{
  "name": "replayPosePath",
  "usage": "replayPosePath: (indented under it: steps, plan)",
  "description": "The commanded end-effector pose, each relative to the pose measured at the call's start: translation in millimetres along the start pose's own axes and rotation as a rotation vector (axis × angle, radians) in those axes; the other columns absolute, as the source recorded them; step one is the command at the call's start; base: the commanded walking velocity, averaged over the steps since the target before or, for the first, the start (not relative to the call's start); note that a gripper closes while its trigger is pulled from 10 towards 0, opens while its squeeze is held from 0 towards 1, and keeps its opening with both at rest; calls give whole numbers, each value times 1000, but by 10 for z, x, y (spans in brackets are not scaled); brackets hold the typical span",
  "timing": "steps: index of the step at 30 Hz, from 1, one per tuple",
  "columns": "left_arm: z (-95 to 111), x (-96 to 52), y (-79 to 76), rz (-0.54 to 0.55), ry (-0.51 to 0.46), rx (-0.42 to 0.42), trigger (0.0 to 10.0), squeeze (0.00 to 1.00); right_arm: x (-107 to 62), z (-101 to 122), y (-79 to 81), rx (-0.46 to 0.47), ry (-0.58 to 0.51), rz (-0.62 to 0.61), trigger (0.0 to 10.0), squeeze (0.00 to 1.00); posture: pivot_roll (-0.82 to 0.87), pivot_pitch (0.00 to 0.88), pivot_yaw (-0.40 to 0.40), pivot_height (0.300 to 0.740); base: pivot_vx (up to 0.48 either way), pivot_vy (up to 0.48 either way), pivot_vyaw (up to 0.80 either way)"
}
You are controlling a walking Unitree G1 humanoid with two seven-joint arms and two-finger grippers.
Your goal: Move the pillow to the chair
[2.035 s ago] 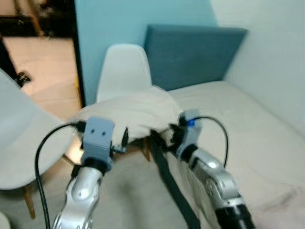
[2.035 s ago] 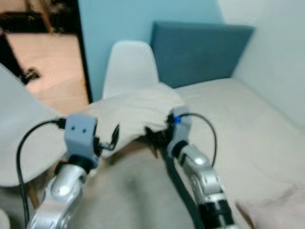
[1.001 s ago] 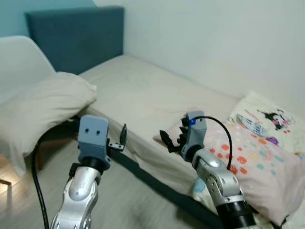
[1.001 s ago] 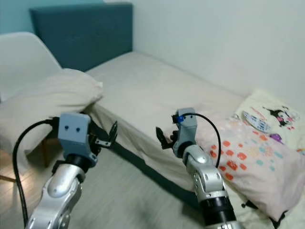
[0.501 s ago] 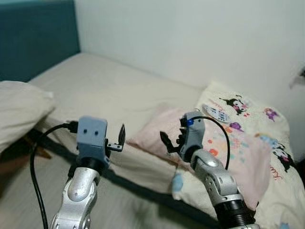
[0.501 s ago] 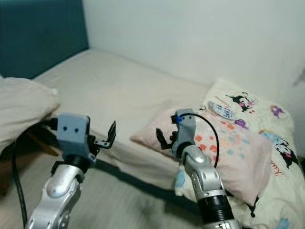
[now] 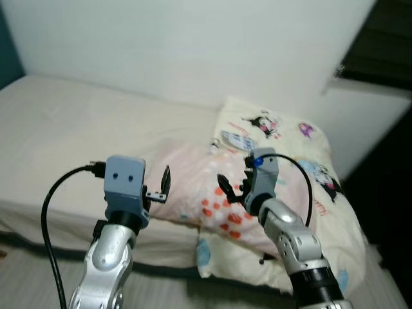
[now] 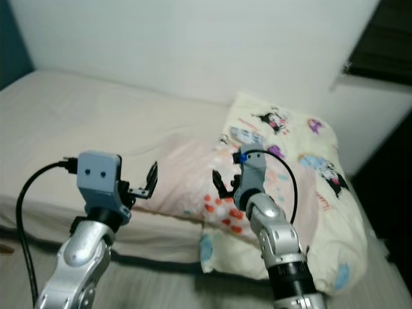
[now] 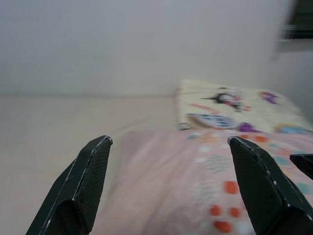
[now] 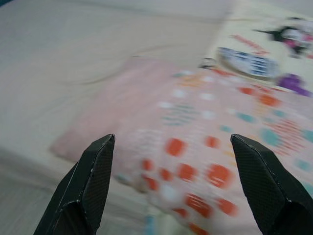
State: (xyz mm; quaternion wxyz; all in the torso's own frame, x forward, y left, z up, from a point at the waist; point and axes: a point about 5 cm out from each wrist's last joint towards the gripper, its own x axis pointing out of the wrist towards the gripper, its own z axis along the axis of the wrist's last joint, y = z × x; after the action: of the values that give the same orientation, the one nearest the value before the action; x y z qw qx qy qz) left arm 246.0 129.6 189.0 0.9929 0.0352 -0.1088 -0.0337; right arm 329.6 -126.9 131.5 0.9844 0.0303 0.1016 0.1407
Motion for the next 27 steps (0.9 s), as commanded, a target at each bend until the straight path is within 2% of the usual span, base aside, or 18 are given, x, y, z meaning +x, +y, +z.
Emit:
replayPosePath:
  steps: [1,10,12,15,17,20,21,24,27]
  plan:
    - [-8,5,-26,-13,3,-13,10000,0,-17,-28,-69,2,14,-26,10000,0,85,0,-116,740,0,0,-769]
    - [-8,10,-27,-12,2,-10,10000,0,-16,-27,-78,6,14,-31,10000,0,84,0,-115,740,27,0,-769]
    - [-7,11,-22,-8,1,2,10000,0,-11,-24,-71,9,12,-22,10000,0,83,0,-115,740,0,0,0]
    - [-19,9,29,31,9,79,10000,0,-7,-10,-45,-8,0,3,10000,0,79,0,-113,740,245,0,0]
    - [-19,9,29,31,9,79,10000,0,-7,-10,-45,-8,0,3,10000,0,79,0,-113,740,255,0,0]
    - [-111,-27,195,127,57,177,10000,0,-23,18,-40,-104,-49,31,10000,0,84,0,-113,740,274,0,0]
    - [-111,-27,195,127,57,177,10000,0,-23,18,-40,-104,-49,31,10000,0,84,0,-113,740,281,0,0]
    - [-229,-99,378,217,120,241,10000,0,-43,-8,-67,-150,-66,36,10000,0,85,0,-114,740,294,0,0]
    - [-315,-164,458,255,168,237,10000,0,-58,-29,-80,-161,-69,36,10000,0,83,0,-114,740,309,0,0]
